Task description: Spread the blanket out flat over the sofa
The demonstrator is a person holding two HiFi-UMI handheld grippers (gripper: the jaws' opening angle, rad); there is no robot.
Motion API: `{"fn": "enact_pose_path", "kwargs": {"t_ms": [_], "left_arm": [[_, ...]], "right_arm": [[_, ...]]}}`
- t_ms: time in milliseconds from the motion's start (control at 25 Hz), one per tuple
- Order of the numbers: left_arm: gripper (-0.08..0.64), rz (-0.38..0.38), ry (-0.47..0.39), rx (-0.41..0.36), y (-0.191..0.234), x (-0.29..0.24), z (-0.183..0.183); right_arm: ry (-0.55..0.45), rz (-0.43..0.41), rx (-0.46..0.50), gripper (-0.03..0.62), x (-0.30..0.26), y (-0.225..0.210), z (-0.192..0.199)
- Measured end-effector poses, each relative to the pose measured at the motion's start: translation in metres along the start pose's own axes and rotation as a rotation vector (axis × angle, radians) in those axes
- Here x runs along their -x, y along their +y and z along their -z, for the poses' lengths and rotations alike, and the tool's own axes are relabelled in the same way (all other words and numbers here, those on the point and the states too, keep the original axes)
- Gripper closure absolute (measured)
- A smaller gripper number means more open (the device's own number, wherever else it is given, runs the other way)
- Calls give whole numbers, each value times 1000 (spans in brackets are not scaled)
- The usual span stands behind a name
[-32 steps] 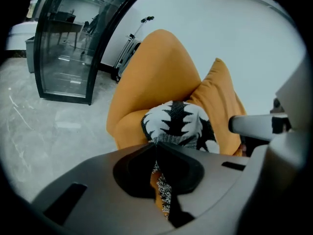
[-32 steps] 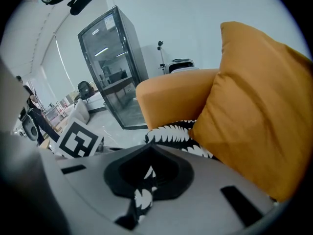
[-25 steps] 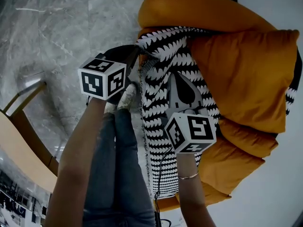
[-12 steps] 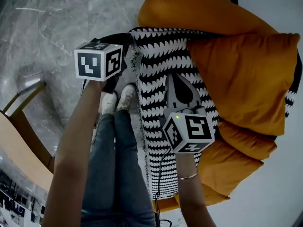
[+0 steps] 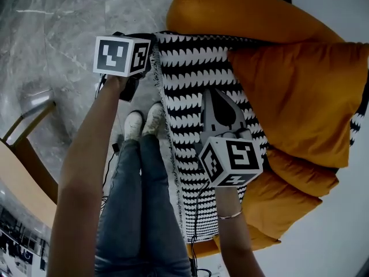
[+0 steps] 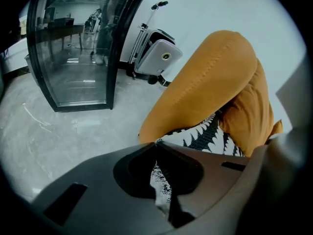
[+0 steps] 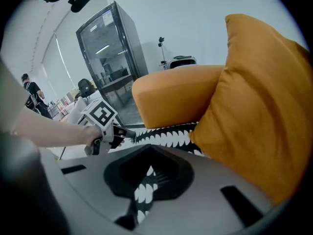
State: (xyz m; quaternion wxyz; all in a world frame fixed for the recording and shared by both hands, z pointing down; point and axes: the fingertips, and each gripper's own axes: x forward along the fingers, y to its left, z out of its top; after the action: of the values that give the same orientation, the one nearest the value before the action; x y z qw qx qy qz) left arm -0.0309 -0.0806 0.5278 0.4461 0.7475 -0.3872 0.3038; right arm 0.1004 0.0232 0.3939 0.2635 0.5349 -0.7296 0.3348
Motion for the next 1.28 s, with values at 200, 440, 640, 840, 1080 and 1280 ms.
{"fn": "enact_pose_path", "kwargs": {"t_ms": [200,440,640,840,1080,1280], "left_arm": [[538,-22,19,-25,5,-10,2],[538,-55,56,-65,7,-25,3],[538,-64,72,-62,8,-41,7],[537,-75,93,-76,-4,-60,8],[537,-69,105,-86,-14,-73,8],[529,-65,82,-82,-6,-67,10]], "right_arm": [[10,2,-2,581,-5,1,0],[9,3,-9,581,-7,3,-2],[9,0,-19,581,-16,0,1],[23,-1,-43,581,-16,-15,7],[46,-1,-38,581,-16,-16,13],[44,-2,-44,581,-16,-7,13]]}}
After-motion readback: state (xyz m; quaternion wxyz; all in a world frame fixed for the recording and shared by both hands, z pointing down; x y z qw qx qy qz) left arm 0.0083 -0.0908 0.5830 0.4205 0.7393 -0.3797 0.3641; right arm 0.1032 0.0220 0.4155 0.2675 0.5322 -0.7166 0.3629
